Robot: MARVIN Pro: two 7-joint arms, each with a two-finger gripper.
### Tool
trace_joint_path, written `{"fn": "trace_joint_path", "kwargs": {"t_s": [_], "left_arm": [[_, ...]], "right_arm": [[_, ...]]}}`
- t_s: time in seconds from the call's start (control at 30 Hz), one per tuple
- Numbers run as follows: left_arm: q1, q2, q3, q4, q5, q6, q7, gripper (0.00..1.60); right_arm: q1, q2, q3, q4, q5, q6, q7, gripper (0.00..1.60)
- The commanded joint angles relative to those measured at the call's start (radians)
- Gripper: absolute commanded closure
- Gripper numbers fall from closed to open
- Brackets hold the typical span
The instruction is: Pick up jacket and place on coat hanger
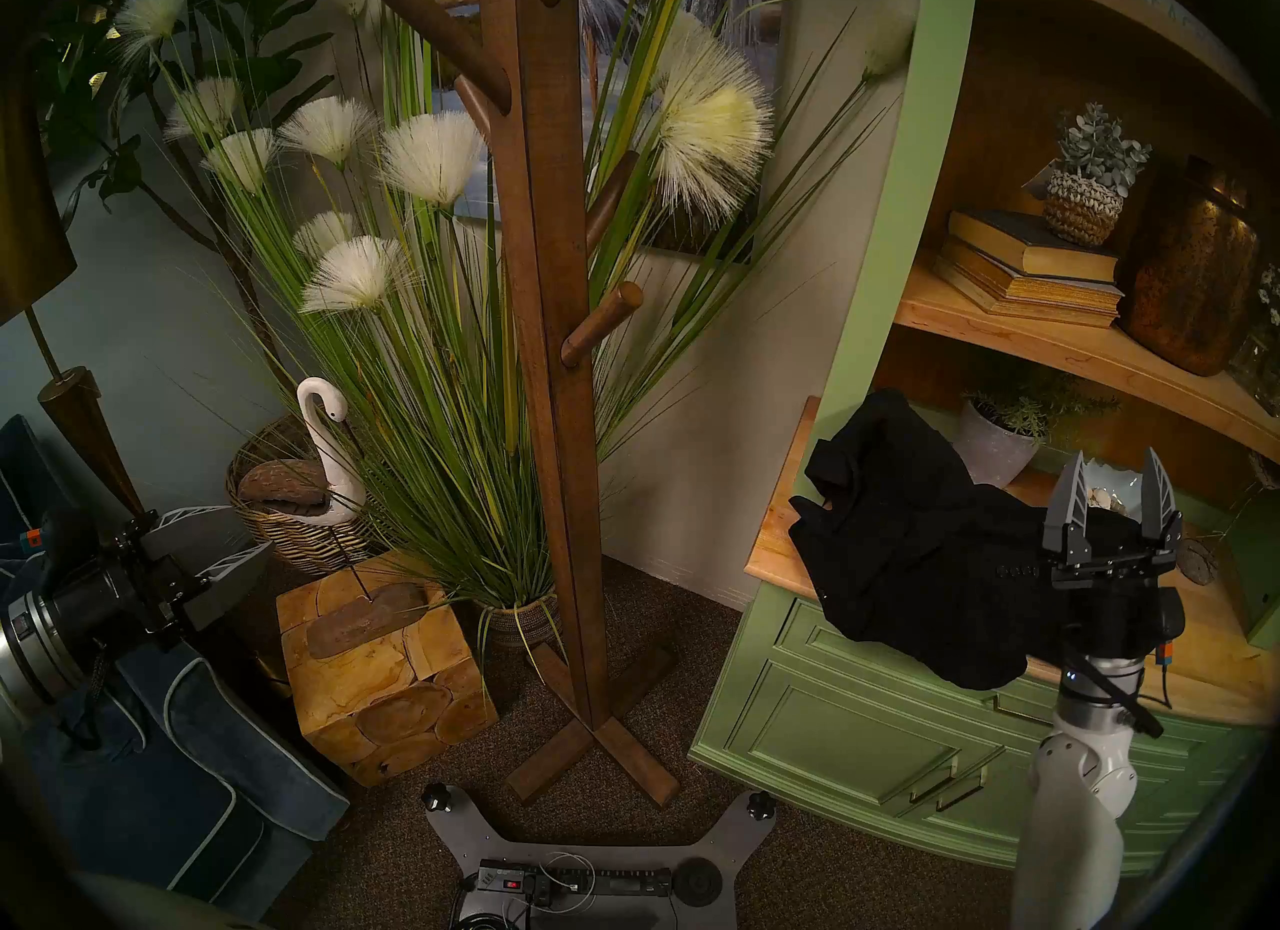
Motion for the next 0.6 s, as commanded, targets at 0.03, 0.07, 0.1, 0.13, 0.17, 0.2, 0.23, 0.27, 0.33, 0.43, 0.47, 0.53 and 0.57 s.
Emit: {"fn": "trace_joint_path", "kwargs": {"t_s": [0.03, 0.07, 0.1, 0.13, 0.17, 0.2, 0.23, 0.27, 0.33, 0.43, 0.47, 0.53, 0.57], "left_arm": [[-0.005, 0.000, 0.000, -0.012, -0.009, 0.000, -0.006, 0.00], [-0.005, 0.000, 0.000, -0.012, -0.009, 0.000, -0.006, 0.00], [-0.005, 0.000, 0.000, -0.012, -0.009, 0.000, -0.006, 0.00], [-0.005, 0.000, 0.000, -0.012, -0.009, 0.000, -0.006, 0.00], [-0.005, 0.000, 0.000, -0.012, -0.009, 0.000, -0.006, 0.00], [-0.005, 0.000, 0.000, -0.012, -0.009, 0.000, -0.006, 0.00], [-0.006, 0.000, 0.000, -0.012, -0.009, 0.000, -0.006, 0.00], [-0.006, -0.001, 0.000, -0.012, -0.009, 0.000, -0.006, 0.00], [-0.006, -0.001, 0.000, -0.012, -0.009, 0.000, -0.006, 0.00], [-0.006, -0.001, 0.000, -0.012, -0.009, 0.000, -0.006, 0.00], [-0.006, -0.001, 0.000, -0.012, -0.008, 0.000, -0.006, 0.00], [-0.006, -0.001, 0.000, -0.012, -0.008, 0.000, -0.006, 0.00], [-0.006, -0.001, 0.000, -0.012, -0.008, 0.000, -0.006, 0.00]], "right_arm": [[0.025, 0.107, 0.052, 0.091, -0.110, 0.085, 0.120, 0.00], [0.025, 0.107, 0.052, 0.091, -0.110, 0.085, 0.120, 0.00], [0.020, 0.146, 0.035, 0.138, -0.111, 0.088, 0.168, 0.00], [0.027, 0.151, 0.028, 0.154, -0.123, 0.098, 0.174, 0.00], [0.032, 0.168, 0.021, 0.173, -0.121, 0.099, 0.193, 0.00], [0.041, 0.171, 0.015, 0.186, -0.141, 0.100, 0.194, 0.00], [0.046, 0.182, 0.007, 0.203, -0.144, 0.095, 0.203, 0.00], [0.052, 0.189, 0.000, 0.213, -0.151, 0.091, 0.205, 0.00], [0.054, 0.204, -0.008, 0.227, -0.146, 0.090, 0.216, 0.00], [0.076, 0.244, -0.039, 0.259, -0.141, 0.107, 0.232, 0.00], [0.086, 0.243, -0.044, 0.257, -0.154, 0.116, 0.228, 0.00], [0.105, 0.264, -0.070, 0.266, -0.169, 0.124, 0.234, 0.00], [0.105, 0.264, -0.070, 0.266, -0.169, 0.124, 0.234, 0.00]]}}
